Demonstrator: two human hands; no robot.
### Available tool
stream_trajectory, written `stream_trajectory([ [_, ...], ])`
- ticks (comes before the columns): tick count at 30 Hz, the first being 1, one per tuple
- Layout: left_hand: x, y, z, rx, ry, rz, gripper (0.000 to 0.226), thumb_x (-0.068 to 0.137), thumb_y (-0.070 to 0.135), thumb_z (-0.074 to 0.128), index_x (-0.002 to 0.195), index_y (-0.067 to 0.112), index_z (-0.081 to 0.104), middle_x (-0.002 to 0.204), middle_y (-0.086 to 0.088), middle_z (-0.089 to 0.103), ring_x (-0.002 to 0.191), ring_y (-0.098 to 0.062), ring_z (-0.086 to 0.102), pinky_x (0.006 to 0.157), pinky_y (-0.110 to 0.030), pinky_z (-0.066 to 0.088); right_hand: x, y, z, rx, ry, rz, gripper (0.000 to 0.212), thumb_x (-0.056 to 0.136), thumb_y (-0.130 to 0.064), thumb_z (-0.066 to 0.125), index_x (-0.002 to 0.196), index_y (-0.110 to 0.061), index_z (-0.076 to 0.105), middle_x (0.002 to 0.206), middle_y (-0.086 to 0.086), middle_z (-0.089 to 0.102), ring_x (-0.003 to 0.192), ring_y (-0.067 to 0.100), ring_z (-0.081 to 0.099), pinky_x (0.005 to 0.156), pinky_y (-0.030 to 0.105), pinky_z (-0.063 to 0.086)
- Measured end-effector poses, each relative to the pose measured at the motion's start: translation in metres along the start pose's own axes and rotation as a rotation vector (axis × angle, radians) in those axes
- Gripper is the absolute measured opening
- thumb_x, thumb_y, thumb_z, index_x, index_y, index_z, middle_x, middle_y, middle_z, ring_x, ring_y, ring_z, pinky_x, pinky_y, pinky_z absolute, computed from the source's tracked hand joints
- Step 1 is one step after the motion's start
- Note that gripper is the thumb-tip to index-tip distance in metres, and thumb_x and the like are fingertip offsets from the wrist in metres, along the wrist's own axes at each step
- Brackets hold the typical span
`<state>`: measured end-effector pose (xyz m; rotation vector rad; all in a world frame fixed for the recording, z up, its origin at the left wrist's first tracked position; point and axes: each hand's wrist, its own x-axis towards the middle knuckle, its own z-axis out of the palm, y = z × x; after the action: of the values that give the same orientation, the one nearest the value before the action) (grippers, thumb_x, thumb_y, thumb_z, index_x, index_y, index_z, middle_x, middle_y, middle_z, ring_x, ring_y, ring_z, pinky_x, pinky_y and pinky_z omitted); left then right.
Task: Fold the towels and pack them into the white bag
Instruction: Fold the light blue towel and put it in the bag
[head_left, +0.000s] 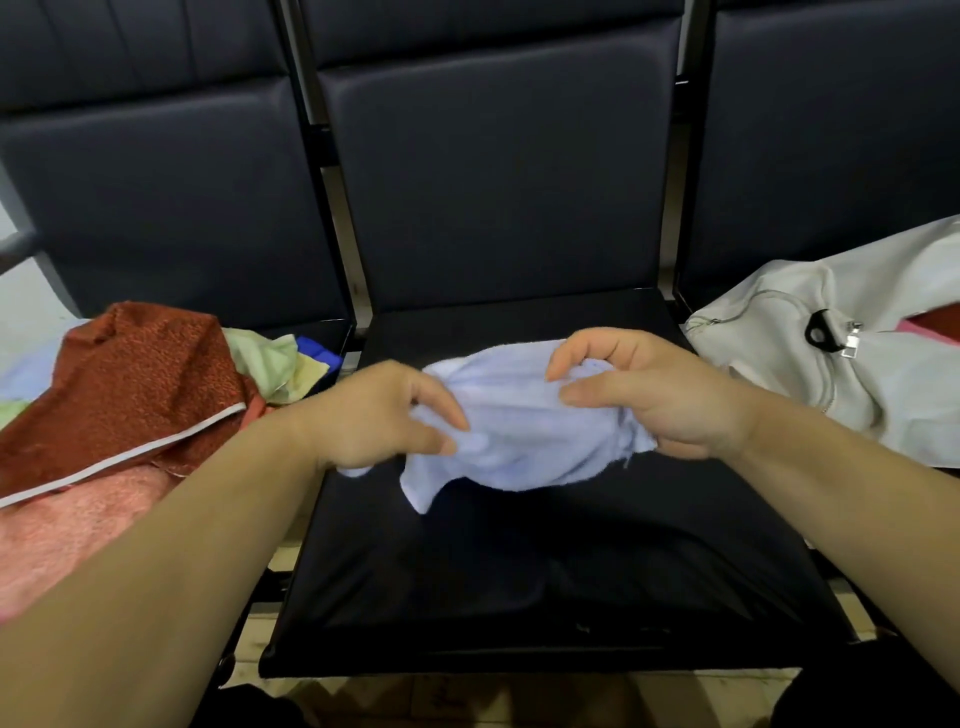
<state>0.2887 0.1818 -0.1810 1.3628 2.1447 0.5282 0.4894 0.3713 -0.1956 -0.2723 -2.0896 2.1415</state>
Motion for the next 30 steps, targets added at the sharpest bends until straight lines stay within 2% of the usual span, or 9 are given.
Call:
stream_trajectory([
  [4,-0.003,0.01,-0.01,-0.318,0.126,-0.009,0.014,0.082,0.009,0.082,0.094,0.015,0.078,0.048,0.007,0.058,0.037,-0.008,0.048,0.04,-0.018,0.037,-0.003,0.003,0.002,-0.623,-0.115,0.024,0.023,0.083,-0.017,0.081,0.09,-0.039,0.079,0.1,-0.013,0.072,0.096,0.007,0.068,0.087,0.023,0.055],
  [7,-0.008,0.015,-0.011,-0.347,0.09,0.001,0.022,0.083,0.003,0.08,0.101,0.016,0.077,0.049,0.009,0.057,0.038,-0.006,0.047,0.04,-0.015,0.035,-0.003,0.009,0.003,-0.951,-0.15,0.117,0.025,0.085,-0.026,0.076,0.093,-0.05,0.076,0.1,-0.025,0.069,0.09,-0.001,0.064,0.086,0.022,0.051],
  [10,-0.013,0.021,-0.005,-0.381,0.103,0.159,0.022,0.082,0.003,0.081,0.095,0.02,0.079,0.086,0.01,0.075,0.082,-0.003,0.071,0.07,-0.017,0.053,0.002,0.003,-0.004,-0.803,0.047,0.057,0.018,0.088,-0.022,0.076,0.095,-0.039,0.079,0.092,-0.026,0.072,0.082,-0.007,0.065,0.076,0.012,0.047],
  [13,-0.017,0.022,-0.006,-0.473,0.045,0.271,0.022,0.08,0.011,0.083,0.099,0.024,0.08,0.106,0.0,0.075,0.105,-0.015,0.07,0.087,-0.025,0.055,0.004,-0.007,-0.01,-0.488,0.159,0.086,0.01,0.091,-0.019,0.075,0.091,-0.029,0.079,0.08,-0.004,0.073,0.063,0.012,0.065,0.061,0.028,0.053],
  [17,-0.02,0.027,-0.008,-0.083,-0.128,0.227,0.023,0.082,0.018,0.083,0.097,0.036,0.079,0.098,0.014,0.068,0.102,-0.004,0.065,0.088,-0.017,0.05,0.002,-0.017,-0.003,-0.044,0.231,0.014,0.013,0.096,-0.005,0.063,0.088,-0.013,0.07,0.078,0.003,0.07,0.066,0.012,0.067,0.057,0.026,0.051],
  [21,-0.015,0.029,-0.024,0.058,-0.159,0.125,0.019,0.093,0.015,0.073,0.098,0.031,0.081,0.077,0.019,0.072,0.072,0.0,0.067,0.071,-0.018,0.051,-0.008,-0.033,0.009,-0.037,0.095,-0.077,0.016,0.093,-0.001,0.066,0.088,-0.015,0.072,0.084,-0.004,0.073,0.078,0.008,0.071,0.062,0.019,0.054],
  [24,-0.021,0.038,-0.051,-0.093,-0.011,0.104,0.022,0.099,0.013,0.064,0.096,0.027,0.08,0.069,-0.001,0.069,0.056,-0.014,0.061,0.057,-0.027,0.049,-0.014,-0.058,0.01,-0.535,-0.122,-0.017,0.02,0.085,-0.011,0.079,0.086,-0.031,0.079,0.089,-0.016,0.073,0.082,-0.001,0.068,0.069,0.013,0.051],
  [27,-0.025,0.058,-0.077,-0.117,0.13,0.175,0.024,0.101,0.017,0.061,0.1,0.033,0.079,0.101,0.0,0.075,0.094,-0.015,0.07,0.087,-0.029,0.053,-0.015,-0.089,0.013,-0.953,-0.187,0.073,0.019,0.084,-0.023,0.08,0.09,-0.041,0.078,0.088,-0.022,0.07,0.076,0.009,0.069,0.063,0.024,0.056],
  [30,-0.039,0.082,-0.091,-0.18,0.2,0.287,0.015,0.093,0.034,0.066,0.103,0.032,0.077,0.112,-0.022,0.068,0.092,-0.027,0.063,0.087,-0.046,0.048,-0.015,-0.126,0.008,-1.087,-0.049,0.033,0.014,0.086,-0.029,0.079,0.09,-0.042,0.078,0.09,-0.02,0.069,0.079,0.001,0.067,0.062,0.014,0.052],
])
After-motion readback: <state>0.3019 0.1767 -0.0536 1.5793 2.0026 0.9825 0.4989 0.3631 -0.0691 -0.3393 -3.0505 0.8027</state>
